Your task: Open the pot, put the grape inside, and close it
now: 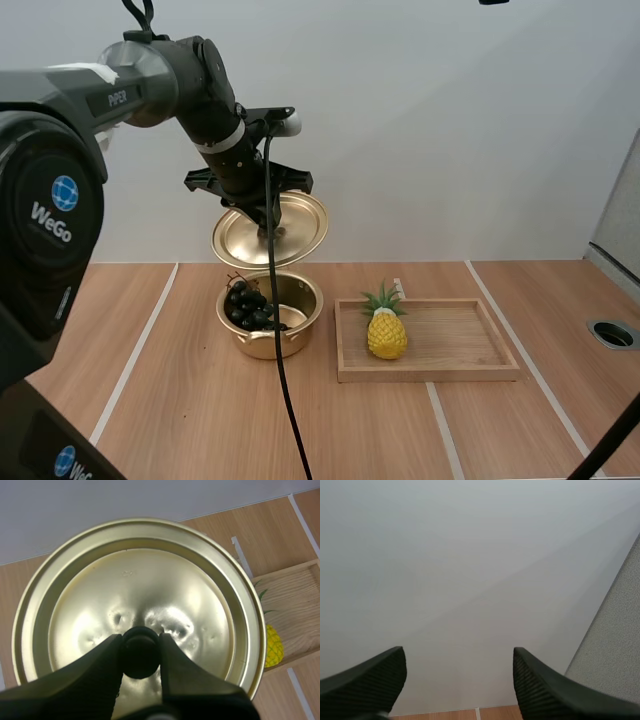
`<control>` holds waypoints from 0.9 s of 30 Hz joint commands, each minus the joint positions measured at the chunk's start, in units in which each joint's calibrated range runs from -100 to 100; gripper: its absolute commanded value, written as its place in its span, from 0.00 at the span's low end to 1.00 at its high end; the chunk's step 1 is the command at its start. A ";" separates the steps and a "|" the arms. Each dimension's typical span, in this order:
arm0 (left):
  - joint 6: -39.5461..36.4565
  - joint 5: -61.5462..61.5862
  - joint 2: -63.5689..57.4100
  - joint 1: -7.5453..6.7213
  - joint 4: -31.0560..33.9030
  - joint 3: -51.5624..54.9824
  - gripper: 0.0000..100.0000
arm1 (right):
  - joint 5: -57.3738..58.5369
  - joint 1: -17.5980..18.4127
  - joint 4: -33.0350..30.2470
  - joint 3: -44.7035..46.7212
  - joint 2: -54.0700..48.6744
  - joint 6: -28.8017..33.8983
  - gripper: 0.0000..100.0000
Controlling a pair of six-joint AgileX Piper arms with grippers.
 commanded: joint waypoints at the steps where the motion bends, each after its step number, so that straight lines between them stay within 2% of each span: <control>1: -0.26 -0.73 0.69 -0.15 -0.76 0.72 0.00 | 0.44 -0.19 -0.79 -0.71 -0.84 -0.16 1.00; 9: -0.26 -3.44 4.33 -0.15 2.11 2.99 0.00 | 0.79 -0.19 -0.83 -0.71 -0.84 -0.16 1.00; 27: -0.26 -6.64 9.64 -0.15 3.29 6.94 0.00 | 0.79 -0.19 -0.83 -0.71 -0.84 -0.16 1.00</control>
